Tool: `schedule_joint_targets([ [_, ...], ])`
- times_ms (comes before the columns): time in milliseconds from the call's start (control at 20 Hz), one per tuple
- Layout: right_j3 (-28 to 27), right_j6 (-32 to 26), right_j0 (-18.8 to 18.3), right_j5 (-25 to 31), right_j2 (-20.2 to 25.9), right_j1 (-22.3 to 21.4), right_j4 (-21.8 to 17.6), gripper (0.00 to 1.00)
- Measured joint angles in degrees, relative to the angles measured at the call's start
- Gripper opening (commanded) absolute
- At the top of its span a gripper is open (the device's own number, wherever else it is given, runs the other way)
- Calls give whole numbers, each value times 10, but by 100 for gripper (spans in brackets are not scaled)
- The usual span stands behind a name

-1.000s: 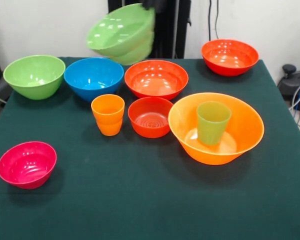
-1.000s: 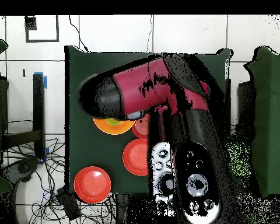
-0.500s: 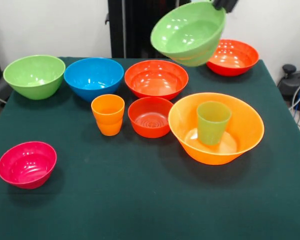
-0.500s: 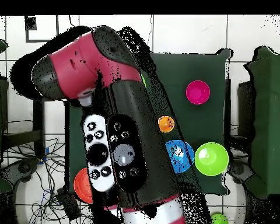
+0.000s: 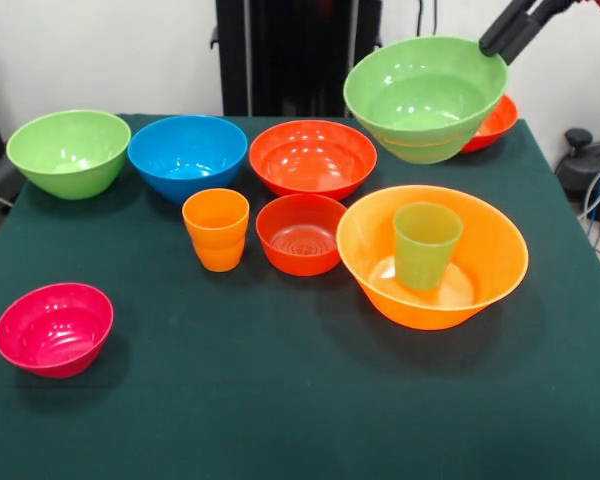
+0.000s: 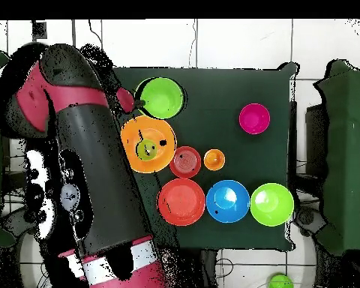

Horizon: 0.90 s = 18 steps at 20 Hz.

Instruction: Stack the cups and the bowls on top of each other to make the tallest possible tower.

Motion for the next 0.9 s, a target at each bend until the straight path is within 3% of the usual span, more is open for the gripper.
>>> schedule_joint_targets([
  [50,10,23,25,-22,-22,0,-18,0],
  [500,36,127,101,-91,-98,2,-54,0],
  [900,42,142,130,-100,-143,17,-55,0],
])
